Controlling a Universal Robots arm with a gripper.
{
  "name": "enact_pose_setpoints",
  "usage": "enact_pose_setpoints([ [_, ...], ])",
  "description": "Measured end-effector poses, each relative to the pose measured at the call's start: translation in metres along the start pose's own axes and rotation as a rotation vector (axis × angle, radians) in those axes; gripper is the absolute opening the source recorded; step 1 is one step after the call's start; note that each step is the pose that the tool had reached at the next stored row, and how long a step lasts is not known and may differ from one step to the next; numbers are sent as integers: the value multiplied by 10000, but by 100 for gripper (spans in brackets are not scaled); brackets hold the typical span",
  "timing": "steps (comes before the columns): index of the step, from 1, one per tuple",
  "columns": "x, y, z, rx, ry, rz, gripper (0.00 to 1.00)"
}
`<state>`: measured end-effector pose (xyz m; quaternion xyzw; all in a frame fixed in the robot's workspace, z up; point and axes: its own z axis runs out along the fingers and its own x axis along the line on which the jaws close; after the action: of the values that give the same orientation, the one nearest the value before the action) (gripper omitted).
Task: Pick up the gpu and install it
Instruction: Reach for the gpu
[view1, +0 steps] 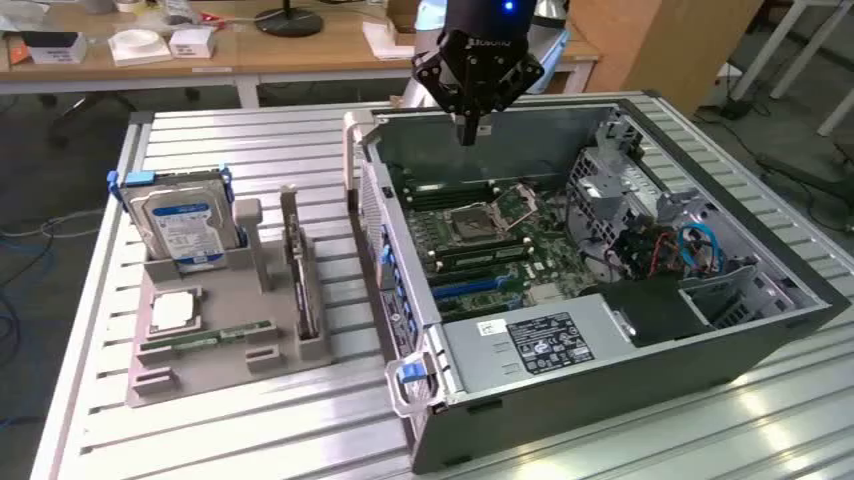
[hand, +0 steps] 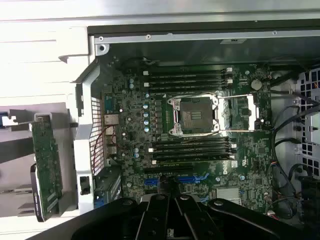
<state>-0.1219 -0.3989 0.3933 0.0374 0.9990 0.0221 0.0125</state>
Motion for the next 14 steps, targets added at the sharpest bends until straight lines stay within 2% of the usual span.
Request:
enact_pose_setpoints([
  [9, 16, -1, 0, -1, -1, 0, 10],
  [14, 117, -9, -3, 0, 0, 0, 10],
])
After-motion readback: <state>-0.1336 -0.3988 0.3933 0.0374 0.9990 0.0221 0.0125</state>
